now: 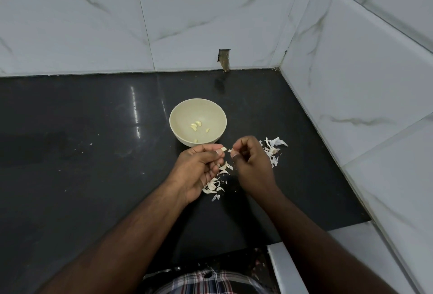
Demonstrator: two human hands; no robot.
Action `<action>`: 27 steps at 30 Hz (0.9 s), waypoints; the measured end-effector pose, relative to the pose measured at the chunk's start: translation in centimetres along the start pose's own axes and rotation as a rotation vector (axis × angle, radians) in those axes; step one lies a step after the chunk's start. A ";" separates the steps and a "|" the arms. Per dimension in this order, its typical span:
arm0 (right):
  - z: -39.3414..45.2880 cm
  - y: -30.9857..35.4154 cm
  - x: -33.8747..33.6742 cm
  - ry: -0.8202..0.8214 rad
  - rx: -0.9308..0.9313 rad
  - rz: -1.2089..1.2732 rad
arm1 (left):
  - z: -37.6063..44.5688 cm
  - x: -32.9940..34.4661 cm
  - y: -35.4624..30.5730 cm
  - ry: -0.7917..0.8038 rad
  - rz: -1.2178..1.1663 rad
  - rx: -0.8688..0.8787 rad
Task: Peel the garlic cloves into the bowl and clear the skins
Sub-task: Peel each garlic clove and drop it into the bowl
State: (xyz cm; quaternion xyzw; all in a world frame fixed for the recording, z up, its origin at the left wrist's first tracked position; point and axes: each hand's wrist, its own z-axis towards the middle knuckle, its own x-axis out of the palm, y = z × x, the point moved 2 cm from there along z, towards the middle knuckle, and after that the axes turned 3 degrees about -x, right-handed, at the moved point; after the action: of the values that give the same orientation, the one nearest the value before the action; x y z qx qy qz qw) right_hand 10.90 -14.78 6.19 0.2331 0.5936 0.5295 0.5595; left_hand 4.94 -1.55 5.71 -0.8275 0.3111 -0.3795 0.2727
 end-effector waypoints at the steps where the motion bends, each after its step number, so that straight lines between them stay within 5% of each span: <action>1: 0.1 -0.3 -0.1 0.026 0.041 0.038 | 0.0 -0.1 0.0 0.007 -0.003 -0.001; 13: 1.3 -1.5 -3.1 0.121 0.064 -0.265 | 0.4 -0.2 0.2 0.031 0.086 -0.027; 20: 1.6 -0.1 -2.0 0.270 0.071 -0.095 | 0.3 0.1 0.2 0.048 0.121 0.012; 27: 1.7 -0.3 -1.6 0.257 -0.039 -0.186 | 0.2 0.0 -0.2 0.056 0.141 0.019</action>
State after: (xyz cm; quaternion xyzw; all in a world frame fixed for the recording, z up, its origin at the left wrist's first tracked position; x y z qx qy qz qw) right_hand 13.01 -15.66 6.96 0.0964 0.6691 0.5121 0.5299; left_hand 5.13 -1.41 5.74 -0.7900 0.3722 -0.3855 0.2979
